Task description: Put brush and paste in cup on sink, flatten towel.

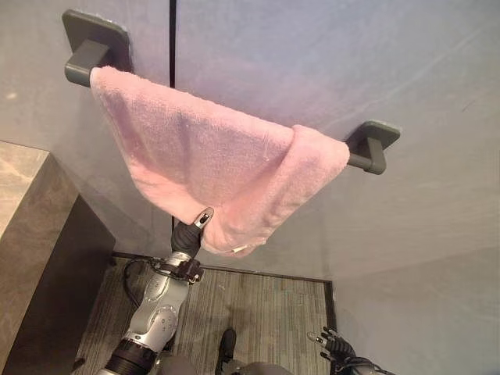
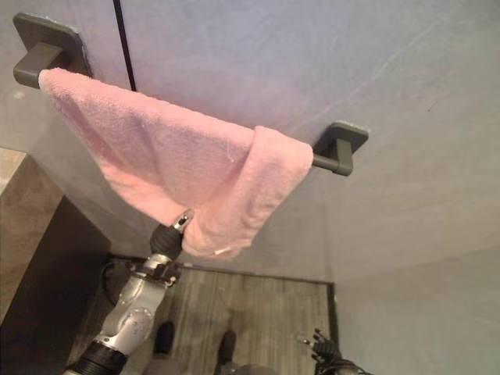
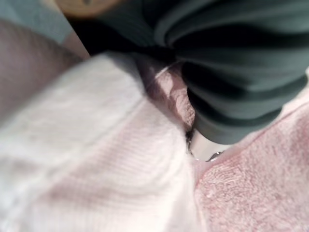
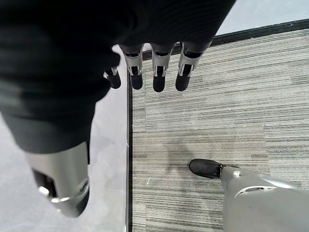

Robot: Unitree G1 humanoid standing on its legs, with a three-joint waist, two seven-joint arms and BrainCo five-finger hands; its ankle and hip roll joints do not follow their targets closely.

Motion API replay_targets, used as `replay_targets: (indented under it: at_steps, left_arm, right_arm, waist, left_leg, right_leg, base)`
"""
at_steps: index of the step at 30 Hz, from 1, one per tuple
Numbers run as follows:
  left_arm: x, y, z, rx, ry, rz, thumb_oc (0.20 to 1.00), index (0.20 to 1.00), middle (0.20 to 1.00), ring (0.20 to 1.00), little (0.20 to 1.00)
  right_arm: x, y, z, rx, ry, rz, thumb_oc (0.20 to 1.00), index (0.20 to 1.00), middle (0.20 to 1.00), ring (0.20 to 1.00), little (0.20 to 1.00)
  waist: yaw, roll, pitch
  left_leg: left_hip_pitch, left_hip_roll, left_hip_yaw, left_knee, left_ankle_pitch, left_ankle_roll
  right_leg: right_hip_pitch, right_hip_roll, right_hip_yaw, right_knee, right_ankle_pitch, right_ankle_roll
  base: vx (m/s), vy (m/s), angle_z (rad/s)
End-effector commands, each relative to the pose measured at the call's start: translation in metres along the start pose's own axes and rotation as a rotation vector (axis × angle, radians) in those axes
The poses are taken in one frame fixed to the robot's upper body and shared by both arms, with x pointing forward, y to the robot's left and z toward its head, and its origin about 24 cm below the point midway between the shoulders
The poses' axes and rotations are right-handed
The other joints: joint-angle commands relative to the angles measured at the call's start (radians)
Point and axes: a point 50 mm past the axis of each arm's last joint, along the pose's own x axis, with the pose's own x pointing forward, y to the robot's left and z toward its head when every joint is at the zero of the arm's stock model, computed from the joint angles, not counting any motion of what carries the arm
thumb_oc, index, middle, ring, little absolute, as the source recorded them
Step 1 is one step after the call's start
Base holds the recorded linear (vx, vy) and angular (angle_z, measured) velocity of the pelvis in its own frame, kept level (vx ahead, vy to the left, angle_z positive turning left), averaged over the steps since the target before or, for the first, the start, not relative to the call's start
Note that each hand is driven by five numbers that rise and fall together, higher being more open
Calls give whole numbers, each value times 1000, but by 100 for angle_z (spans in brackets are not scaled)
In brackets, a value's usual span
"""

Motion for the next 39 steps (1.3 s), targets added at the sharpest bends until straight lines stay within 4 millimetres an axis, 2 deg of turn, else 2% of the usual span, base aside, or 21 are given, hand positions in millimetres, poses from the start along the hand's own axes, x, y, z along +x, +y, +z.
replay_targets:
  at_steps: [1, 7, 14, 18, 27, 28, 29, 33, 34, 36, 37, 38, 39]
  left_arm:
    - [-1, 8, -12, 62, 40, 28, 200, 200, 200, 200, 200]
    - [-12, 29, -30, 108, 140, 126, 200, 200, 200, 200, 200]
    - [-22, 39, -44, 129, 217, 175, 200, 200, 200, 200, 200]
    - [-33, 54, -63, 150, 314, 262, 200, 200, 200, 200, 200]
    - [-39, 60, -71, 221, 378, 275, 200, 200, 200, 200, 200]
    - [-40, 60, -72, 233, 388, 274, 297, 297, 297, 297, 297]
    - [-44, 65, -77, 278, 428, 282, 1000, 1000, 1000, 1000, 1000]
    - [-55, 73, -84, 343, 509, 292, 1000, 1000, 1000, 1000, 1000]
    - [-68, 82, -91, 395, 587, 313, 1000, 1000, 1000, 1000, 1000]
    - [-88, 96, -99, 473, 703, 355, 1000, 1000, 1000, 1000, 1000]
    - [-96, 101, -103, 504, 753, 367, 1000, 1000, 1000, 1000, 1000]
    - [-96, 101, -103, 504, 752, 367, 1000, 1000, 1000, 1000, 1000]
    - [-110, 108, -108, 553, 821, 388, 1000, 1000, 1000, 1000, 1000]
  right_arm:
    - [-1, -8, 9, -22, -45, -16, 1000, 1000, 1000, 1000, 1000]
    - [-1, -10, 11, -22, -50, -32, 1000, 1000, 1000, 1000, 1000]
    - [0, -9, 11, -25, -48, -32, 1000, 1000, 1000, 1000, 1000]
    - [1, -7, 12, -34, -46, -36, 1000, 1000, 1000, 1000, 1000]
    - [2, -3, 11, -51, -37, -33, 1000, 1000, 1000, 1000, 1000]
    - [3, -3, 11, -52, -34, -33, 1000, 1000, 1000, 1000, 1000]
    - [3, -2, 12, -56, -33, -34, 1000, 1000, 1000, 1000, 1000]
    - [5, -4, 13, -57, -15, -55, 1000, 1000, 1000, 1000, 1000]
    - [7, -4, 12, -78, 8, -66, 1000, 1000, 1000, 1000, 1000]
    - [9, -4, 16, -131, 10, -69, 1000, 1000, 1000, 1000, 1000]
    - [9, -4, 16, -155, 19, -69, 1000, 1000, 1000, 1000, 1000]
    - [9, -4, 16, -155, 18, -69, 1000, 1000, 1000, 1000, 1000]
    - [9, -7, 16, -181, 33, -83, 1000, 1000, 1000, 1000, 1000]
  waist:
    - [8, -2, -22]
    - [7, -3, -24]
    - [4, -4, -29]
    - [-3, -7, -36]
    - [-13, -6, -46]
    - [-13, -5, -47]
    - [-13, 2, -49]
    - [-8, 27, -54]
    - [-4, 53, -62]
    - [-4, 79, -70]
    - [-6, 89, -75]
    - [-6, 90, -75]
    - [-11, 117, -85]
  left_leg:
    - [7, 30, 24, 2, -8, -29]
    - [7, 32, 26, 2, -9, -28]
    - [9, 35, 27, 2, -10, -26]
    - [13, 39, 33, 2, -12, -26]
    - [21, 41, 44, 2, -17, -26]
    - [22, 41, 44, 2, -17, -26]
    - [27, 41, 47, 2, -18, -26]
    - [38, 39, 55, 2, -18, -23]
    - [49, 36, 63, 2, -20, -21]
    - [61, 32, 69, 2, -21, -19]
    - [66, 29, 71, 2, -22, -18]
    - [67, 29, 71, 2, -22, -18]
    - [81, 22, 79, 2, -25, -16]
  right_leg:
    - [-37, -10, 14, 19, 77, 65]
    - [-38, -9, 16, 18, 78, 65]
    - [-37, -7, 15, 18, 79, 66]
    - [-36, -5, 21, 16, 79, 66]
    - [-35, 0, 29, 17, 80, 66]
    - [-34, 0, 29, 17, 81, 66]
    - [-31, -1, 33, 18, 81, 66]
    - [-24, -6, 41, 21, 79, 67]
    - [-16, -11, 45, 23, 75, 67]
    - [-7, -15, 50, 25, 70, 67]
    - [-3, -16, 50, 26, 68, 66]
    - [-2, -16, 50, 26, 68, 66]
    - [13, -23, 52, 25, 61, 65]
  base:
    - [0, 0, 0]
    - [0, 0, 0]
    - [0, 0, 0]
    - [0, 0, 0]
    - [2, -5, -3]
    - [0, 0, 0]
    - [8, -1, -4]
    - [10, 28, -11]
    - [28, 44, -11]
    - [33, 57, -4]
    - [20, 35, -10]
    - [53, 69, -14]
    - [45, 61, -12]
